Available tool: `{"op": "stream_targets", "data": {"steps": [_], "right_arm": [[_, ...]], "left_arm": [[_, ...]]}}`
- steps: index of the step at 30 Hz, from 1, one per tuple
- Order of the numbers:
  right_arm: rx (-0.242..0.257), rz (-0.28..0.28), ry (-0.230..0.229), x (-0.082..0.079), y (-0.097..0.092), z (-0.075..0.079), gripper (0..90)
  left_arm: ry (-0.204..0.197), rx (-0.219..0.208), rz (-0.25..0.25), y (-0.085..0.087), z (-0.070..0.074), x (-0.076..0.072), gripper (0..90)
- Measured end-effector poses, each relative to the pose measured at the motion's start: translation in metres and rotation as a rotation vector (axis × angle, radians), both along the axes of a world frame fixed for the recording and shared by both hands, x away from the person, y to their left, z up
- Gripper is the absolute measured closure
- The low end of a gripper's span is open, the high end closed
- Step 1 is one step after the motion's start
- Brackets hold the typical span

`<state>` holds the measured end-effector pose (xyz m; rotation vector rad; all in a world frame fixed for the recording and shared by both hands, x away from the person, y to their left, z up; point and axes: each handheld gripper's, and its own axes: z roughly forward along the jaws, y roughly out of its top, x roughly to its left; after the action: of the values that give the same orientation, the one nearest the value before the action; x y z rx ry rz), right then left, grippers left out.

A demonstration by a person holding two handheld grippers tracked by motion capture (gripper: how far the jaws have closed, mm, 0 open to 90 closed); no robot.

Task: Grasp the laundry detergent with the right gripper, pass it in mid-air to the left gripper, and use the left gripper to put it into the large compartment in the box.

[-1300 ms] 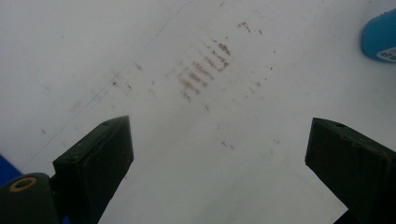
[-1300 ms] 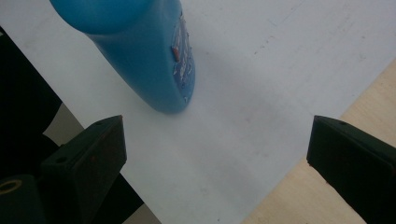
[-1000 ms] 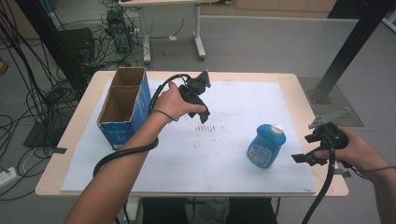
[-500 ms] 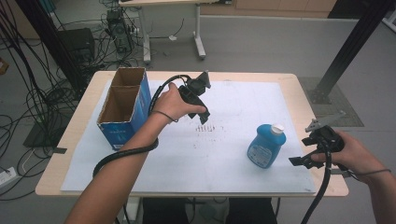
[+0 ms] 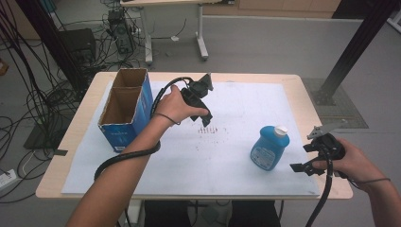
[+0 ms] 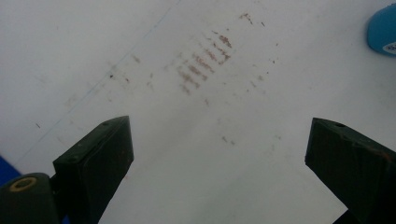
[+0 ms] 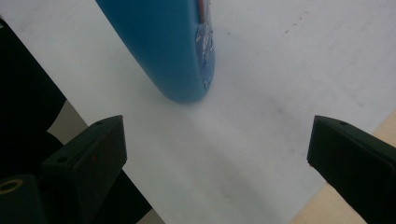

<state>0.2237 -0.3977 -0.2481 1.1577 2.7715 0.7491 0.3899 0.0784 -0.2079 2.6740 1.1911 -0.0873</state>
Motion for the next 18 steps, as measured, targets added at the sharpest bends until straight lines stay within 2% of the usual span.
{"op": "stream_targets", "data": {"steps": [16, 18], "right_arm": [[0.038, 0.001, -0.004, -0.007, -0.002, -0.019, 4.6], [0.047, 0.012, -0.019, -0.008, -0.004, -0.022, 4.5]], "left_arm": [[-0.001, 0.004, 0.01, 0.001, -0.001, -0.001, 8.1], [-0.001, 0.004, 0.009, 0.002, -0.001, -0.001, 8.1]]}}
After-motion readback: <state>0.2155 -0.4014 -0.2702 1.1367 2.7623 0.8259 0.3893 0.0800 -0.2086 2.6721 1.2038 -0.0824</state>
